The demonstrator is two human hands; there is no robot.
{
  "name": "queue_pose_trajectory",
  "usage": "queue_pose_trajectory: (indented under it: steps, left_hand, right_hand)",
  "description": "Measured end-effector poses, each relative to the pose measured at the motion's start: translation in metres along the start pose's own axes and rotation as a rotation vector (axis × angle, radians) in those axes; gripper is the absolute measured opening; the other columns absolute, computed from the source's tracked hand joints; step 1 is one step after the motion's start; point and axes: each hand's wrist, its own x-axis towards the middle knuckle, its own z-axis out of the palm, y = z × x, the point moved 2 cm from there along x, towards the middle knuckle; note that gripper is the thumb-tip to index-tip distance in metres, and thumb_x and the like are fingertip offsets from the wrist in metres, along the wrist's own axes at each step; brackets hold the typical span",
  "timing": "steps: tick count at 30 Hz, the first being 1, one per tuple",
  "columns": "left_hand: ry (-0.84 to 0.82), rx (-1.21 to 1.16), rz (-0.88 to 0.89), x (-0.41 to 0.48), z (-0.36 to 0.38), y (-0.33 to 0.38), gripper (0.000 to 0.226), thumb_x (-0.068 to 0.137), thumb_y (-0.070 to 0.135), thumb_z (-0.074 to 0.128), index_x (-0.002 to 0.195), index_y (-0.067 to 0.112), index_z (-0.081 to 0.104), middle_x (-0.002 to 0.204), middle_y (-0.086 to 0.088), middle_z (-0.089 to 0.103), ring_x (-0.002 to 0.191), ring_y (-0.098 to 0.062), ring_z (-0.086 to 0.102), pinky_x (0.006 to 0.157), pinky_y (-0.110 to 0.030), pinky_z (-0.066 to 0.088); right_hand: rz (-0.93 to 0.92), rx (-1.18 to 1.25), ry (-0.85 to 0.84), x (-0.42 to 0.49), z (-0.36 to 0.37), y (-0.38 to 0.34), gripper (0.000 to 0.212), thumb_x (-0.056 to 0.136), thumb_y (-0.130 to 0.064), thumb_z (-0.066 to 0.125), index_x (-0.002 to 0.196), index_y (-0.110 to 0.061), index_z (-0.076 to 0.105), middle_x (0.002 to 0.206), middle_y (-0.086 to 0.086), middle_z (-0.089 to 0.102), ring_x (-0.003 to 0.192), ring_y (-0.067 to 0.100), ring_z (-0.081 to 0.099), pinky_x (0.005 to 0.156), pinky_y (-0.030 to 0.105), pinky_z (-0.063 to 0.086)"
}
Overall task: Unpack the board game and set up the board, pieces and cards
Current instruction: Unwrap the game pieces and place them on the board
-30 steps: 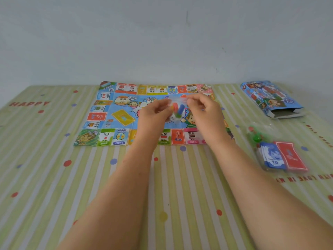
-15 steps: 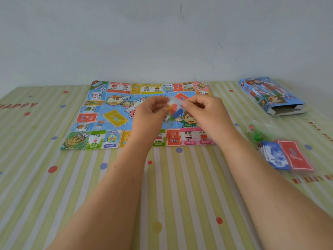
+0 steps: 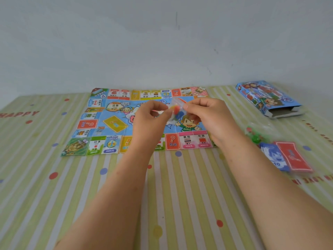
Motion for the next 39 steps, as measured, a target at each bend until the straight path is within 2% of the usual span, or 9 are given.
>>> queue_pose_trajectory:
  steps: [6, 10, 14, 17, 21, 27, 31, 35, 39]
  left_hand:
    - [-0.063, 0.014, 0.007, -0.008, 0.003, 0.01, 0.015, 0.088, 0.033, 0.064, 0.079, 0.022, 0.07, 0.076, 0.006, 0.067, 0.072, -0.008, 0.056, 0.064, -0.02, 0.045]
    - [-0.06, 0.039, -0.023, -0.004, 0.002, 0.007, 0.027, 0.09, 0.035, 0.06, 0.075, 0.016, 0.07, 0.055, 0.014, 0.056, 0.053, 0.003, 0.045, 0.06, -0.022, 0.04]
    - [-0.073, 0.062, -0.005, -0.004, 0.002, 0.008, 0.025, 0.093, 0.031, 0.058, 0.08, 0.014, 0.071, 0.071, 0.005, 0.063, 0.066, -0.005, 0.052, 0.065, -0.027, 0.045]
    - [-0.109, 0.103, 0.032, -0.007, 0.004, 0.01, 0.024, 0.094, 0.031, 0.056, 0.077, 0.019, 0.068, 0.058, 0.011, 0.051, 0.05, 0.0, 0.042, 0.053, -0.02, 0.034]
    - [-0.13, 0.155, 0.079, -0.007, 0.006, 0.012, 0.027, 0.095, 0.029, 0.056, 0.068, 0.03, 0.059, 0.066, 0.007, 0.053, 0.058, -0.005, 0.042, 0.058, -0.022, 0.037]
    - [-0.12, 0.221, 0.14, -0.005, 0.01, 0.009, 0.023, 0.096, 0.021, 0.053, 0.086, 0.005, 0.066, 0.093, -0.008, 0.059, 0.077, -0.009, 0.05, 0.063, -0.014, 0.037]
    - [-0.109, 0.281, 0.202, -0.002, 0.012, 0.006, 0.021, 0.095, 0.018, 0.053, 0.085, 0.002, 0.063, 0.089, -0.001, 0.052, 0.077, -0.008, 0.047, 0.063, -0.004, 0.036]
    - [-0.117, 0.327, 0.23, -0.001, 0.013, 0.004, 0.023, 0.094, 0.016, 0.052, 0.087, -0.005, 0.059, 0.084, -0.002, 0.049, 0.076, -0.011, 0.045, 0.062, -0.006, 0.035]
    - [-0.13, 0.367, 0.276, -0.003, 0.016, 0.004, 0.021, 0.092, 0.011, 0.053, 0.078, -0.004, 0.054, 0.079, -0.002, 0.046, 0.072, -0.013, 0.041, 0.062, -0.013, 0.034]
  right_hand:
    - [-0.029, -0.06, -0.06, -0.003, 0.006, -0.001, 0.009, 0.085, -0.02, 0.072, 0.077, -0.017, 0.074, 0.065, -0.008, 0.066, 0.061, 0.008, 0.056, 0.061, 0.023, 0.049]
    - [-0.042, -0.132, -0.11, -0.006, 0.01, 0.001, 0.011, 0.085, -0.019, 0.071, 0.075, -0.024, 0.072, 0.064, -0.014, 0.066, 0.059, -0.004, 0.057, 0.063, 0.02, 0.046]
    - [-0.049, -0.127, -0.118, -0.007, 0.011, 0.0, 0.012, 0.084, -0.017, 0.071, 0.074, -0.023, 0.071, 0.066, -0.013, 0.067, 0.06, -0.005, 0.058, 0.061, 0.018, 0.046]
    - [-0.025, -0.1, -0.132, -0.007, 0.009, -0.001, 0.006, 0.083, -0.014, 0.071, 0.078, -0.018, 0.072, 0.066, -0.01, 0.067, 0.062, 0.003, 0.058, 0.062, 0.022, 0.047]
    - [0.029, -0.102, -0.148, -0.005, 0.007, 0.0, 0.005, 0.083, -0.013, 0.071, 0.079, -0.016, 0.071, 0.073, -0.003, 0.068, 0.068, 0.011, 0.058, 0.065, 0.027, 0.049]
    - [0.188, 0.03, -0.142, 0.0, 0.008, 0.006, 0.007, 0.085, -0.009, 0.067, 0.08, -0.013, 0.066, 0.075, 0.003, 0.066, 0.066, 0.016, 0.056, 0.061, 0.029, 0.046]
    - [0.179, -0.058, -0.137, 0.0, 0.01, 0.006, 0.007, 0.091, -0.011, 0.061, 0.084, -0.012, 0.065, 0.078, 0.004, 0.064, 0.068, 0.015, 0.057, 0.061, 0.028, 0.048]
    - [0.108, -0.194, -0.085, -0.003, 0.014, 0.005, 0.013, 0.092, -0.015, 0.058, 0.08, -0.018, 0.062, 0.076, -0.003, 0.061, 0.072, 0.013, 0.056, 0.067, 0.03, 0.047]
    - [0.052, -0.255, 0.002, -0.002, 0.013, 0.004, 0.009, 0.094, -0.016, 0.053, 0.088, -0.015, 0.06, 0.075, -0.003, 0.056, 0.064, 0.01, 0.05, 0.058, 0.025, 0.038]
